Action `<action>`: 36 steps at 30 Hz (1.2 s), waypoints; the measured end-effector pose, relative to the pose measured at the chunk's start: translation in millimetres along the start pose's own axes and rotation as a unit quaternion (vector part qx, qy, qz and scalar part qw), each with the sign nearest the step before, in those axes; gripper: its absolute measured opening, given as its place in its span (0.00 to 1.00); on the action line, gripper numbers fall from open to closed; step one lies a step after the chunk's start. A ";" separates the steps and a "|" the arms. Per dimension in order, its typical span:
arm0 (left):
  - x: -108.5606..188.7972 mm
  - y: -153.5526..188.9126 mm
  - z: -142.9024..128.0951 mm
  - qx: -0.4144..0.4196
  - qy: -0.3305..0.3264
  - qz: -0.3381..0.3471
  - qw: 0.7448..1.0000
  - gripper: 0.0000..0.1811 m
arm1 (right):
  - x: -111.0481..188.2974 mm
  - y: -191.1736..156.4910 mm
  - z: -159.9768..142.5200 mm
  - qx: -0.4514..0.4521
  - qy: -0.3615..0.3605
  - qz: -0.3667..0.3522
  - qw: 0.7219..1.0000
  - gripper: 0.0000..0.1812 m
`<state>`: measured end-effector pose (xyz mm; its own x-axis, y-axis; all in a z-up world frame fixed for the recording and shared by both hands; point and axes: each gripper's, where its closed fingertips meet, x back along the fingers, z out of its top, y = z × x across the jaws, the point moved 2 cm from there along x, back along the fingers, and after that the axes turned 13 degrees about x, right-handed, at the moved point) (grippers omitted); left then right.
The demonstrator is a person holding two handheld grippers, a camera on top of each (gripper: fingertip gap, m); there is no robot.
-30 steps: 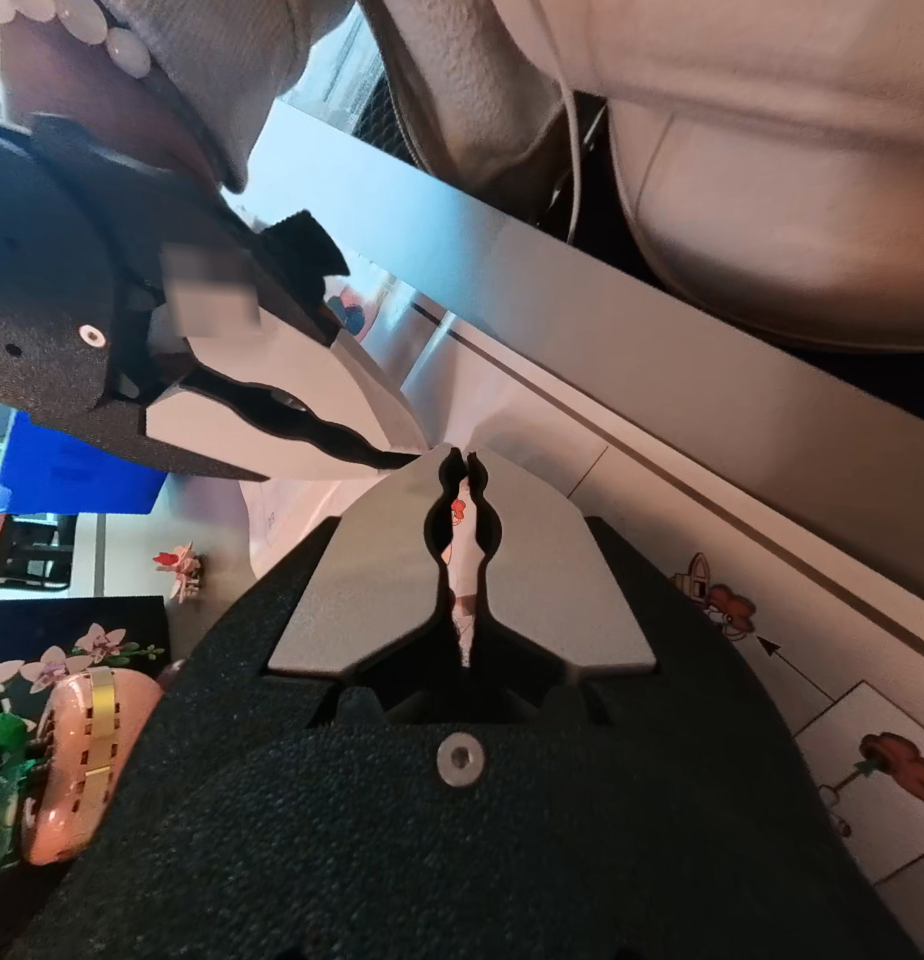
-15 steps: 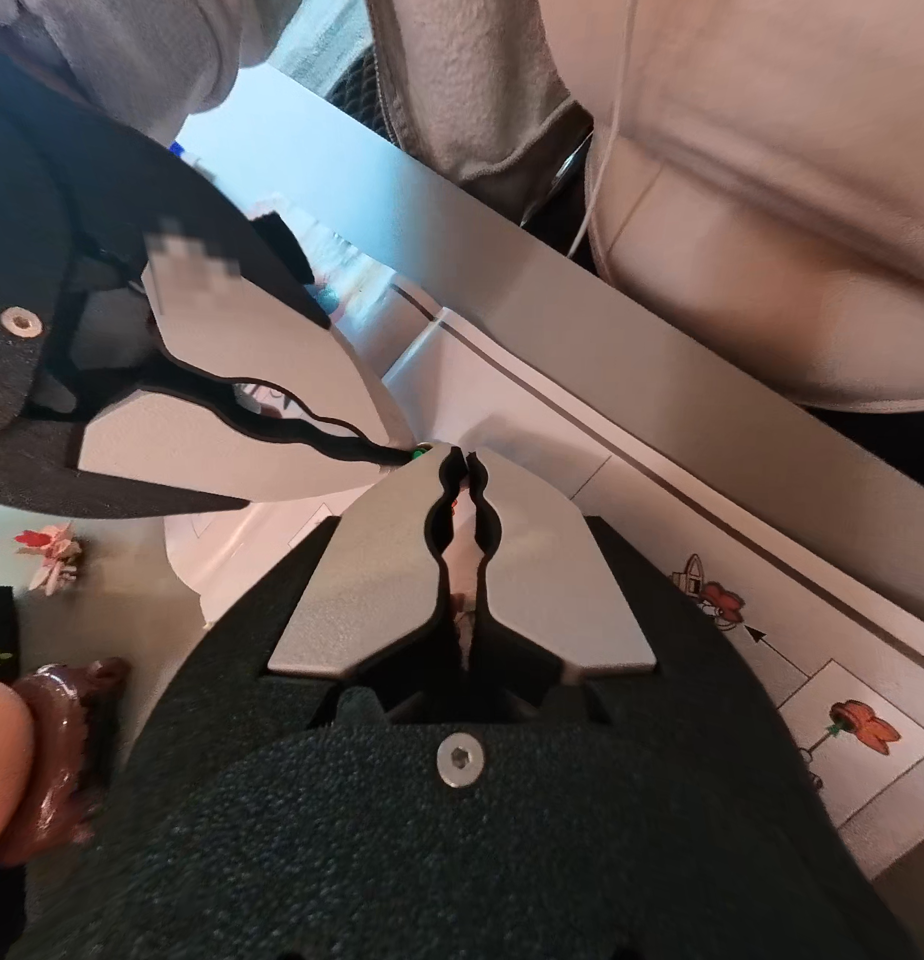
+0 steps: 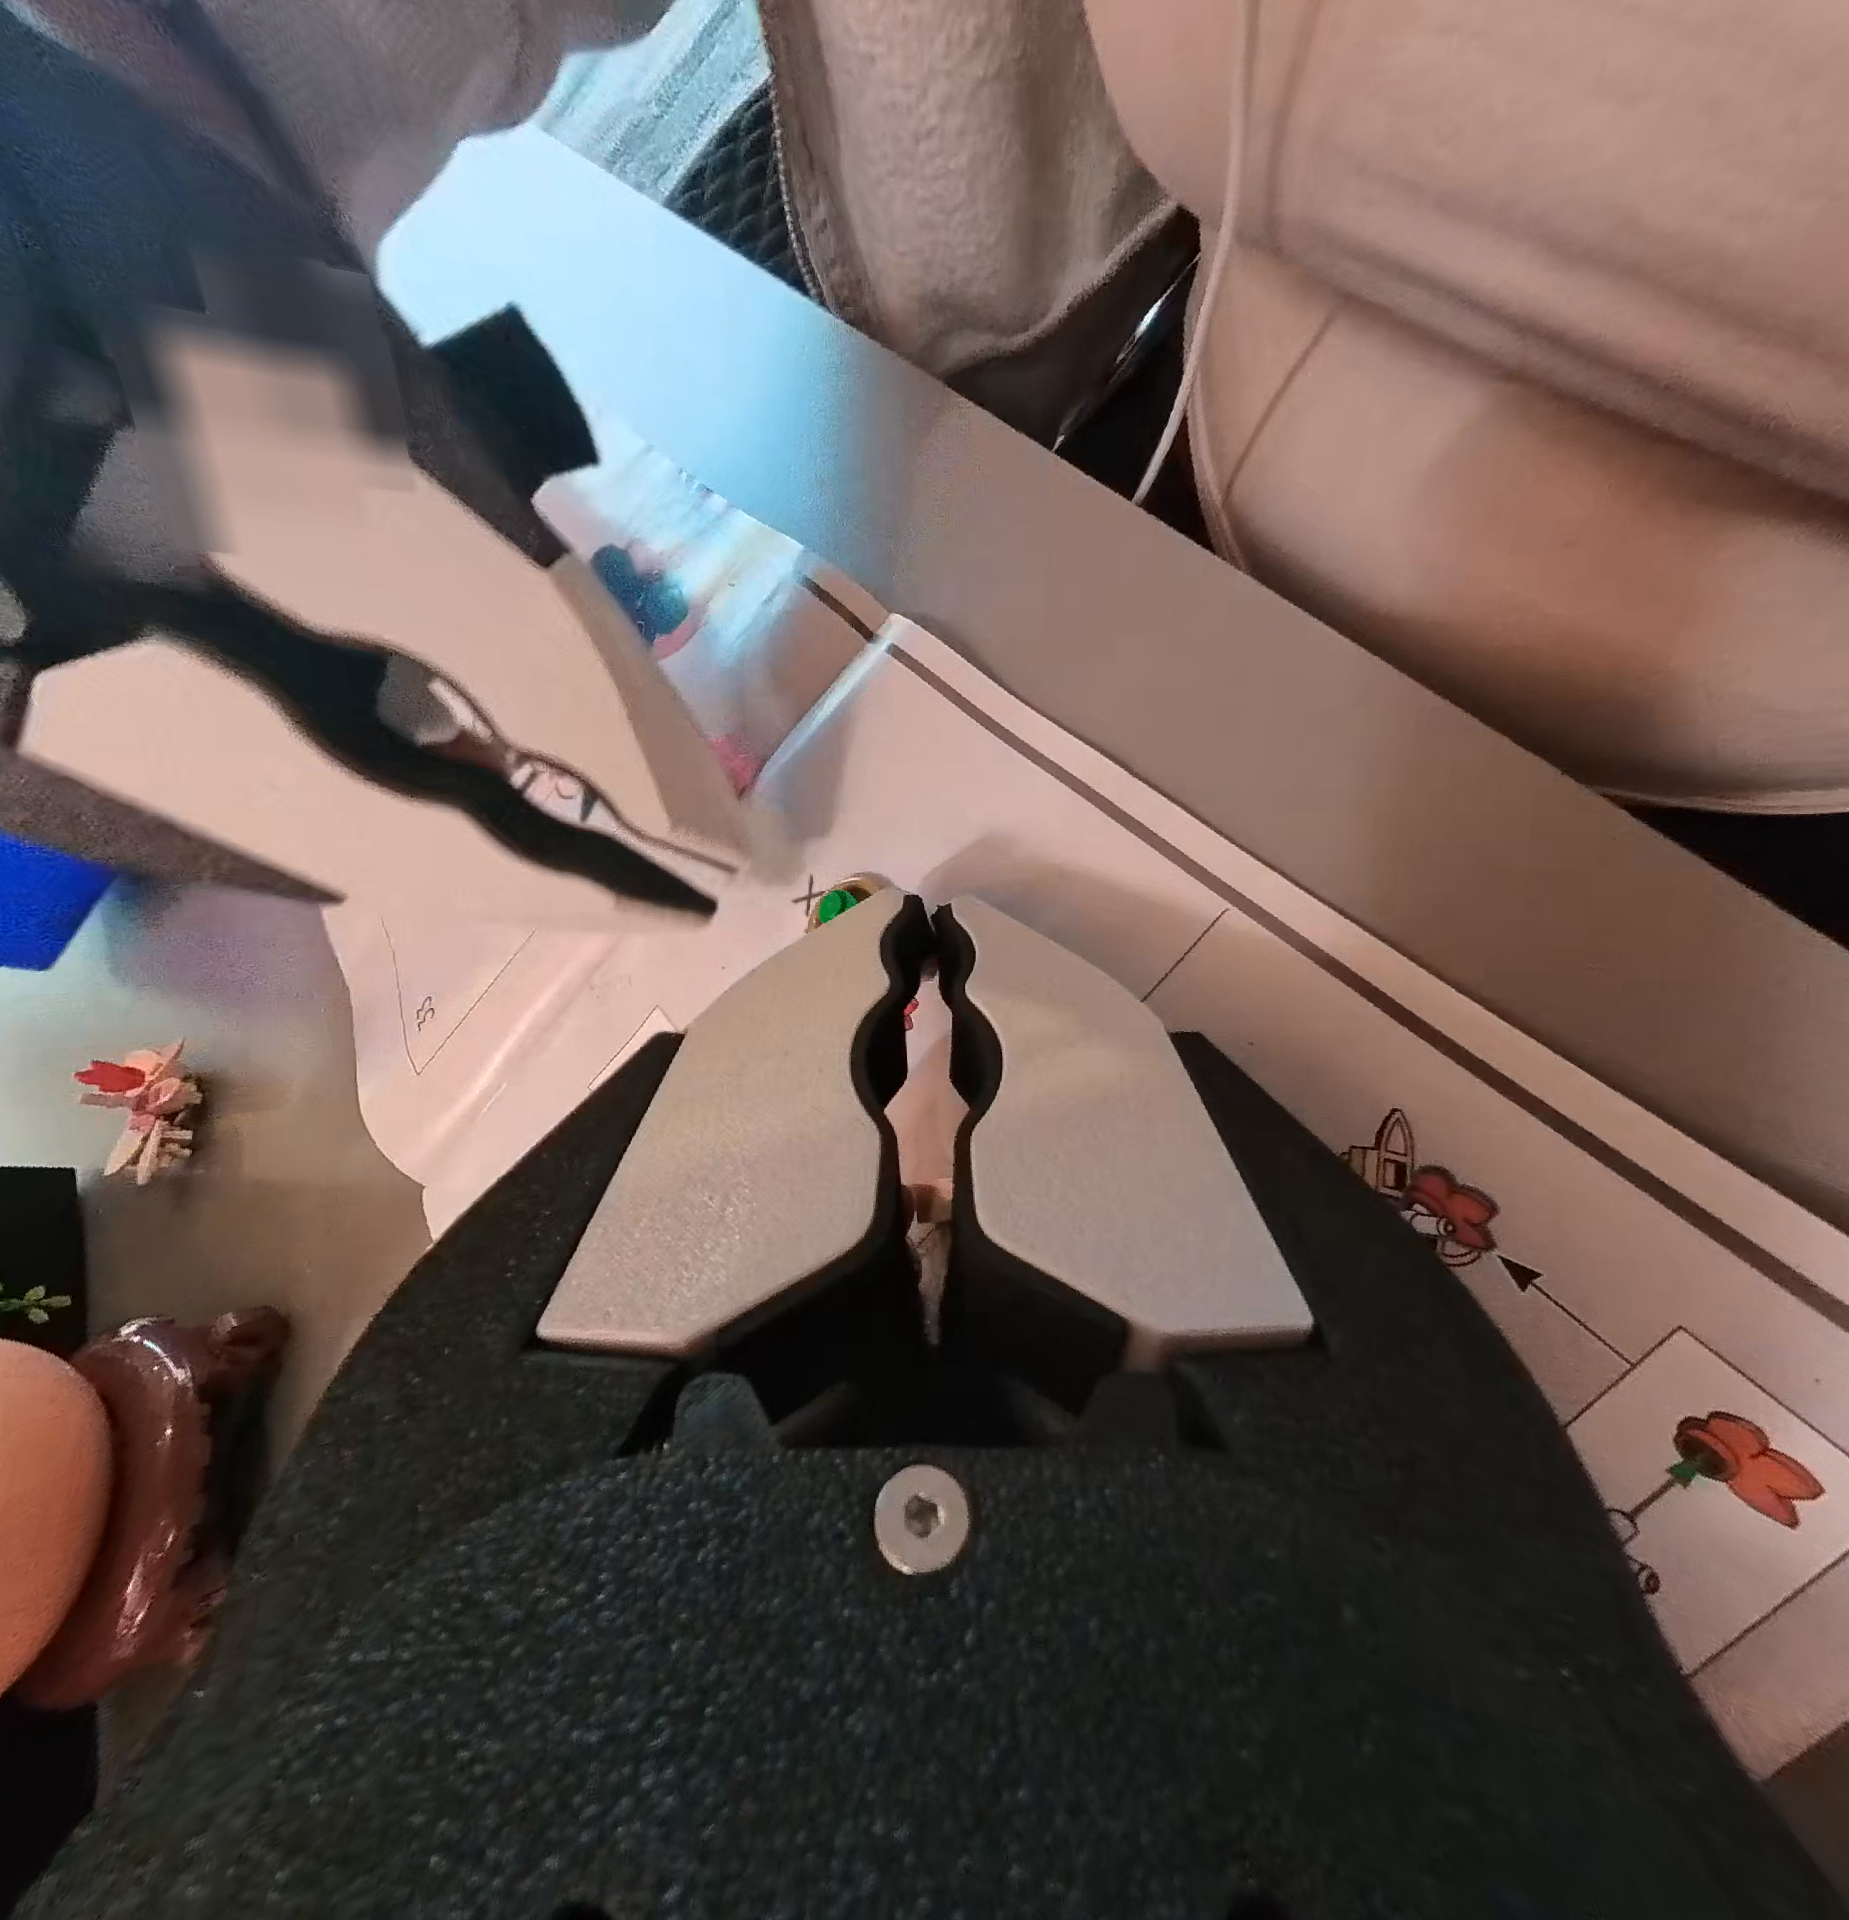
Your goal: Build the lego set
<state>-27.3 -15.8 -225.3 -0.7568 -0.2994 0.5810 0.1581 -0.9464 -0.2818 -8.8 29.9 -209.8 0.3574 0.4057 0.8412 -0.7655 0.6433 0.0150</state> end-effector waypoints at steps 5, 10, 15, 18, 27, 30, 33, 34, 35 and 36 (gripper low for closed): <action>-0.1 -0.4 -0.2 0.004 -0.001 -0.003 1.000 0.01 | -9.9 -8.1 -1.2 0.001 0.010 -0.042 0.999 0.03; 0.3 0.0 -0.3 -0.008 0.001 0.005 1.000 0.01 | -14.9 -9.3 -3.4 -0.023 -0.015 -0.018 0.999 0.02; 0.5 0.5 -0.4 -0.024 0.005 0.015 1.000 0.01 | -16.2 -7.1 -1.2 -0.028 -0.018 -0.019 0.999 0.02; 0.6 0.5 -0.5 -0.024 0.004 0.014 1.000 0.01 | -16.0 -7.1 -1.0 -0.029 -0.030 -0.021 0.999 0.02; 0.3 -0.1 -0.7 -0.005 0.001 -0.001 1.000 0.01 | -16.8 -10.1 0.4 -0.013 -0.050 -0.010 0.999 0.01; 0.2 -0.1 -0.9 0.001 -0.001 -0.007 1.000 0.01 | -16.9 -9.8 1.1 0.009 -0.064 -0.006 0.998 0.00; 0.1 0.0 -1.2 0.004 -0.002 -0.010 1.000 0.01 | -17.2 -8.3 1.3 0.009 -0.059 0.022 0.998 0.00; 0.1 0.1 -1.3 0.004 -0.003 -0.011 1.000 0.01 | -17.4 -7.9 1.3 0.008 -0.057 0.030 0.998 0.00; 0.1 0.3 -1.4 0.005 -0.003 -0.013 1.000 0.00 | -17.5 -7.3 1.6 0.010 -0.059 0.033 0.998 0.00; 0.0 0.8 -1.5 0.006 -0.004 -0.016 1.000 0.00 | -17.8 -5.5 2.2 0.012 -0.064 0.028 0.997 0.00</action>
<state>-28.1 -16.3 -226.7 -0.7562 -0.2692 0.5964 0.1403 -0.9570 -0.2540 -12.1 17.7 -223.6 0.2433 0.3544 0.9029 -0.7953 0.6058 -0.0234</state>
